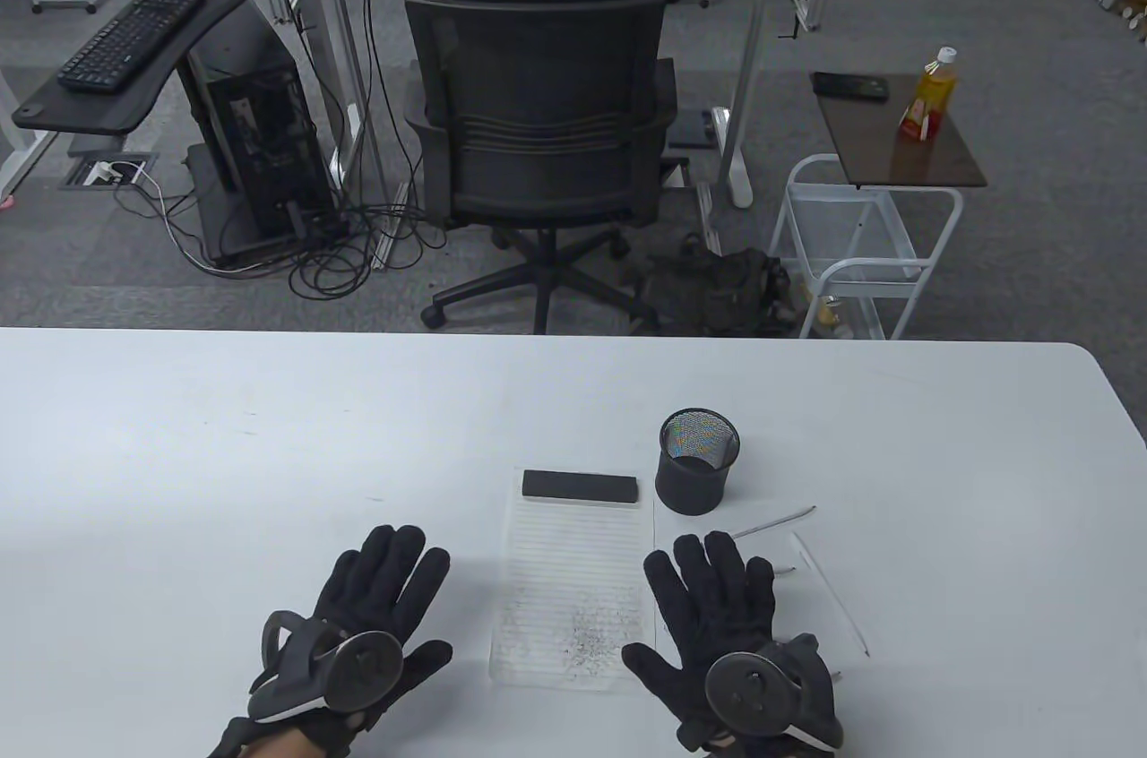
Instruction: Press to extend mechanical pencil leads
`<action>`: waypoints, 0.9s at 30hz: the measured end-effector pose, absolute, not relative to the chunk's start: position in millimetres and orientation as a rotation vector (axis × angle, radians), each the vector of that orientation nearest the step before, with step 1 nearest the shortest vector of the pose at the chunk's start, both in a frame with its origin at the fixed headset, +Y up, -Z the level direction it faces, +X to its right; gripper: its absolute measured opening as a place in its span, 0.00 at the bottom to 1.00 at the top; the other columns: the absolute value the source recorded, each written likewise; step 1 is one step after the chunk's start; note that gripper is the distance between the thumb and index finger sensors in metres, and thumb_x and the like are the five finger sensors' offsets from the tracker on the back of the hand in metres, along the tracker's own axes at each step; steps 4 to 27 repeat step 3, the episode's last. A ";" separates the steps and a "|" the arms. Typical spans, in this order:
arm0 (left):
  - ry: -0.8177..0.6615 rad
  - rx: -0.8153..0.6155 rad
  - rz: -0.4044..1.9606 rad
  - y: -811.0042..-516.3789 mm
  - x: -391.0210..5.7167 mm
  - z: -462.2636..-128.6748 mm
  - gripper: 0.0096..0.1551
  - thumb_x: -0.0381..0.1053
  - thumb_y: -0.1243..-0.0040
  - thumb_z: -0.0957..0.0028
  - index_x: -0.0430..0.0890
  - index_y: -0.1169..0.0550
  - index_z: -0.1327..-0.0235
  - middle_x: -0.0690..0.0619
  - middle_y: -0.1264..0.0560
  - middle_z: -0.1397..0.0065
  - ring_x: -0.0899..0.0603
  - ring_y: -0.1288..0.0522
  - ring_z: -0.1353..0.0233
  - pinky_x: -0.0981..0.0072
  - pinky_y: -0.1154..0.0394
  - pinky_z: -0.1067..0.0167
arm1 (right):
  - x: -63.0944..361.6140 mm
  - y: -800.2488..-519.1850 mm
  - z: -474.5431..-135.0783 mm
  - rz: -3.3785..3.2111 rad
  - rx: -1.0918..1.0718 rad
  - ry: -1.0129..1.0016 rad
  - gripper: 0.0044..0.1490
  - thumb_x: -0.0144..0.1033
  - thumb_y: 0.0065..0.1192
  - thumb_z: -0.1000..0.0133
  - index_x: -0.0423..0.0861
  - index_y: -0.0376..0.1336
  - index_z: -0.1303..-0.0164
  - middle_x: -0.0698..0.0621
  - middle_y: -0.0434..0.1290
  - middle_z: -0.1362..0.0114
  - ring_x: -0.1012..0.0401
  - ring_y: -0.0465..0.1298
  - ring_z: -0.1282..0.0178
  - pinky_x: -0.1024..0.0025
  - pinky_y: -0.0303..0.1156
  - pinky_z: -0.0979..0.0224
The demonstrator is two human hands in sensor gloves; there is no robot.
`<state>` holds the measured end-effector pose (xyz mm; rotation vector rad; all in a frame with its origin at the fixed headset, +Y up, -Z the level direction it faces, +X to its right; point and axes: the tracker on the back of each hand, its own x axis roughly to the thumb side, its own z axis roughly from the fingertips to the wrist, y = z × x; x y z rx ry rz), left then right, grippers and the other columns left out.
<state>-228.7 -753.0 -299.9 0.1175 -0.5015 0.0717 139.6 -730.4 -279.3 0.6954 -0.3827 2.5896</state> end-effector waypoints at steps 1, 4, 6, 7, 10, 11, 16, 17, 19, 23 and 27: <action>-0.501 0.117 0.071 -752.8 -228.5 -299.8 0.54 0.72 0.50 0.52 0.54 0.54 0.17 0.44 0.57 0.13 0.28 0.53 0.15 0.31 0.47 0.24 | 139.6 -730.5 -279.2 2.590 0.696 -0.382 0.56 0.62 0.65 0.42 0.46 0.46 0.13 0.34 0.46 0.13 0.28 0.43 0.16 0.20 0.35 0.29; -0.501 0.111 0.070 -753.6 -228.0 -299.9 0.55 0.72 0.50 0.52 0.53 0.54 0.17 0.44 0.57 0.13 0.28 0.53 0.15 0.31 0.47 0.24 | 139.6 -730.7 -279.0 2.590 0.698 -0.380 0.56 0.62 0.65 0.42 0.46 0.46 0.13 0.34 0.47 0.13 0.28 0.43 0.16 0.20 0.35 0.29; -0.501 0.111 0.070 -753.6 -228.0 -299.9 0.55 0.72 0.50 0.52 0.53 0.54 0.17 0.44 0.57 0.13 0.28 0.53 0.15 0.31 0.47 0.24 | 139.6 -730.7 -279.0 2.590 0.698 -0.380 0.56 0.62 0.65 0.42 0.46 0.46 0.13 0.34 0.47 0.13 0.28 0.43 0.16 0.20 0.35 0.29; -0.501 0.111 0.070 -753.6 -228.0 -299.9 0.55 0.72 0.50 0.52 0.53 0.54 0.17 0.44 0.57 0.13 0.28 0.53 0.15 0.31 0.47 0.24 | 139.6 -730.7 -279.0 2.590 0.698 -0.380 0.56 0.62 0.65 0.42 0.46 0.46 0.13 0.34 0.47 0.13 0.28 0.43 0.16 0.20 0.35 0.29; -0.501 0.111 0.070 -753.6 -228.0 -299.9 0.55 0.72 0.50 0.52 0.53 0.54 0.17 0.44 0.57 0.13 0.28 0.53 0.15 0.31 0.47 0.24 | 139.6 -730.7 -279.0 2.590 0.698 -0.380 0.56 0.62 0.65 0.42 0.46 0.46 0.13 0.34 0.47 0.13 0.28 0.43 0.16 0.20 0.35 0.29; -0.501 0.111 0.070 -753.6 -228.0 -299.9 0.55 0.72 0.50 0.52 0.53 0.54 0.17 0.44 0.57 0.13 0.28 0.53 0.15 0.31 0.47 0.24 | 139.6 -730.7 -279.0 2.590 0.698 -0.380 0.56 0.62 0.65 0.42 0.46 0.46 0.13 0.34 0.47 0.13 0.28 0.43 0.16 0.20 0.35 0.29; -0.501 0.111 0.070 -753.6 -228.0 -299.9 0.55 0.72 0.50 0.52 0.53 0.54 0.17 0.44 0.57 0.13 0.28 0.53 0.15 0.31 0.47 0.24 | 139.6 -730.7 -279.0 2.590 0.698 -0.380 0.56 0.62 0.65 0.42 0.46 0.46 0.13 0.34 0.47 0.13 0.28 0.43 0.16 0.20 0.35 0.29; -0.501 0.111 0.070 -753.6 -228.0 -299.9 0.55 0.72 0.50 0.52 0.53 0.54 0.17 0.44 0.57 0.13 0.28 0.53 0.15 0.31 0.47 0.24 | 139.6 -730.7 -279.0 2.590 0.698 -0.380 0.56 0.62 0.65 0.42 0.46 0.46 0.13 0.34 0.47 0.13 0.28 0.43 0.16 0.20 0.35 0.29; -0.501 0.111 0.070 -753.6 -228.0 -299.9 0.55 0.72 0.50 0.52 0.53 0.54 0.17 0.44 0.57 0.13 0.28 0.53 0.15 0.31 0.47 0.24 | 139.6 -730.7 -279.0 2.590 0.698 -0.380 0.56 0.62 0.65 0.42 0.46 0.46 0.13 0.34 0.47 0.13 0.28 0.43 0.16 0.20 0.35 0.29; -0.501 0.111 0.070 -753.6 -228.0 -299.9 0.55 0.72 0.50 0.52 0.53 0.54 0.17 0.44 0.57 0.13 0.28 0.53 0.15 0.31 0.47 0.24 | 139.6 -730.7 -279.0 2.590 0.698 -0.380 0.56 0.62 0.65 0.42 0.46 0.46 0.13 0.34 0.47 0.13 0.28 0.43 0.16 0.20 0.35 0.29; -0.501 0.111 0.070 -753.6 -228.0 -299.9 0.55 0.72 0.50 0.52 0.53 0.54 0.17 0.44 0.57 0.13 0.28 0.53 0.15 0.31 0.47 0.24 | 139.6 -730.7 -279.0 2.590 0.698 -0.380 0.56 0.62 0.65 0.42 0.46 0.46 0.13 0.34 0.47 0.13 0.28 0.43 0.16 0.20 0.35 0.29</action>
